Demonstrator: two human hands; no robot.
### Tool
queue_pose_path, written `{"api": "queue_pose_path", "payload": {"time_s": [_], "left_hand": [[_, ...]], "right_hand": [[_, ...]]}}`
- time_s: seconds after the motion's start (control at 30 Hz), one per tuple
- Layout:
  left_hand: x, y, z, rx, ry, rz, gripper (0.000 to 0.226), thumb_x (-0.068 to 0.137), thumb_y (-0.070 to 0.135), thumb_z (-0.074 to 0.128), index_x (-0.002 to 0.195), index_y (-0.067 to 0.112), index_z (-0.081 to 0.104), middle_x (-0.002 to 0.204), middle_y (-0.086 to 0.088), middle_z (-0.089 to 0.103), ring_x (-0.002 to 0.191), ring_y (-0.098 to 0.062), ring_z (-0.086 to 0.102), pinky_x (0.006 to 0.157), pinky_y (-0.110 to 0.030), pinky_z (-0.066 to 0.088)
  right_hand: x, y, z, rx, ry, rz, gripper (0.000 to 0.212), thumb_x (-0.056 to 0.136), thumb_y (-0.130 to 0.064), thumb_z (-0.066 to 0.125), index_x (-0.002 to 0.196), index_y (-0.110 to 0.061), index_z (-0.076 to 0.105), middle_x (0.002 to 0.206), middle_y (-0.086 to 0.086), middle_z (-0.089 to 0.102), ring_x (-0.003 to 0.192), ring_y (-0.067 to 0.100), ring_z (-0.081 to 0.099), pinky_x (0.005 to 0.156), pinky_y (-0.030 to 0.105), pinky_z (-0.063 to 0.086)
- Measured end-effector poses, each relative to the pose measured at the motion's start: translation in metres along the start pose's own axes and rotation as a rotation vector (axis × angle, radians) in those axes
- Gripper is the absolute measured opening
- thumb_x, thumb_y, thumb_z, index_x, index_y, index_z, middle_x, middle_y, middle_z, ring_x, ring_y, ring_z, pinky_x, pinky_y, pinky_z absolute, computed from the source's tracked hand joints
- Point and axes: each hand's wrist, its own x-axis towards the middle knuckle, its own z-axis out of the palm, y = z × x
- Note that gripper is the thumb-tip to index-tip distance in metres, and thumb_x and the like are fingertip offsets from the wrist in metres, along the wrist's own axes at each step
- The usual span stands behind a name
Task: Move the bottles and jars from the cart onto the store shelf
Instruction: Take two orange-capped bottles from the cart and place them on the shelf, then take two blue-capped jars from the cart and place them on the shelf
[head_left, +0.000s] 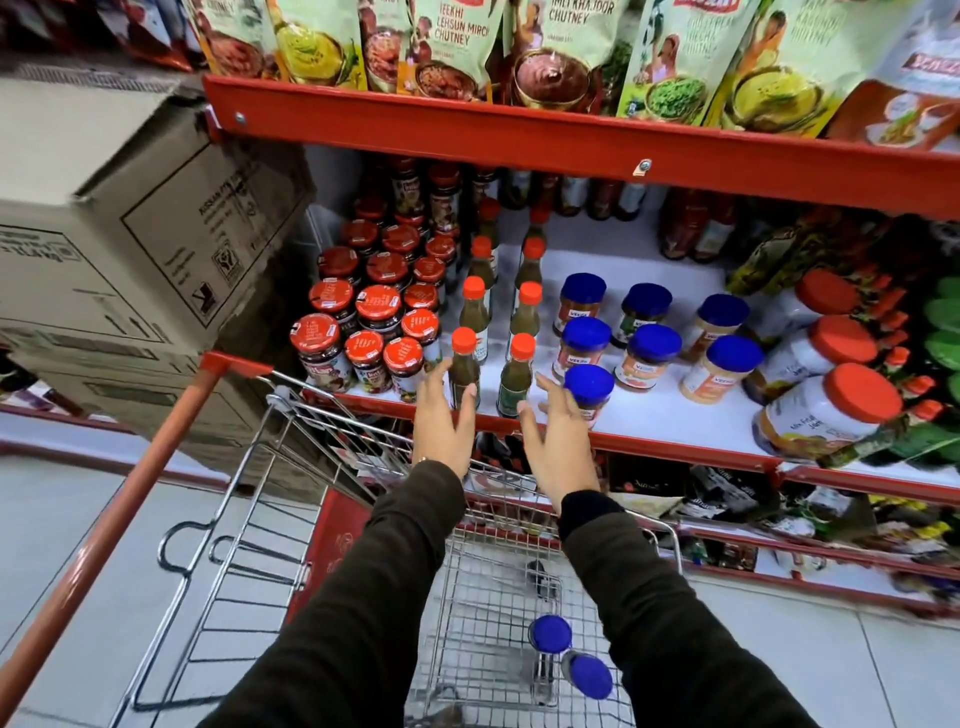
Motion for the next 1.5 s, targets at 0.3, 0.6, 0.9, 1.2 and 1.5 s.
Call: {"api": "queue_pose_path", "payload": {"time_s": [0.3,0.6,0.9,1.2,1.5], "left_hand": [[-0.116,-0.046,0.040,0.308,-0.308,0.085,0.048,0.101,0.036,0.039,0.147,0.025,0.034,0.159,0.003,0.027,0.149,-0.012,0.019,0.121,-0.033,0.022],[-0.192,-0.103,0.092,0.508,-0.637,-0.002,0.056,0.099,0.035,0.041,0.151,0.024,0.025,0.163,0.002,0.019,0.151,-0.019,0.014,0.123,-0.031,0.005],[-0.241,-0.181,0.139,0.517,-1.021,-0.269,0.072,0.095,0.031,0.055,0.154,0.018,0.016,0.162,-0.004,0.019,0.147,-0.021,0.027,0.119,-0.029,0.026],[-0.248,-0.204,0.184,0.442,-0.858,-0.335,0.072,0.085,0.003,0.060,0.148,0.022,0.032,0.147,-0.009,0.046,0.124,-0.028,0.055,0.102,-0.032,0.045],[-0.243,-0.187,0.165,0.303,-0.729,-0.316,0.057,0.077,0.008,0.076,0.129,0.009,0.052,0.128,-0.011,0.058,0.115,-0.027,0.057,0.097,-0.030,0.047]], "right_hand": [[-0.087,0.094,-0.002,-0.276,-0.202,0.014,0.055,0.103,-0.033,0.046,0.154,-0.015,0.034,0.167,0.002,0.021,0.155,0.021,0.017,0.126,0.036,0.018],[-0.162,0.203,-0.012,-0.300,-0.522,0.276,0.063,0.103,-0.033,0.049,0.156,-0.011,0.026,0.166,0.006,0.021,0.153,0.022,0.023,0.123,0.032,0.024],[-0.204,0.285,0.019,-0.324,-0.842,0.484,0.069,0.087,-0.018,0.072,0.148,-0.013,0.041,0.148,0.010,0.047,0.131,0.026,0.052,0.103,0.024,0.039],[-0.203,0.308,0.047,-0.457,-0.745,0.406,0.066,0.077,-0.018,0.078,0.135,-0.017,0.046,0.135,0.008,0.051,0.115,0.033,0.062,0.087,0.037,0.054],[-0.198,0.309,0.033,-0.326,-0.535,0.483,0.056,0.072,-0.021,0.085,0.122,-0.013,0.060,0.119,0.010,0.063,0.102,0.029,0.065,0.081,0.029,0.052]]}}
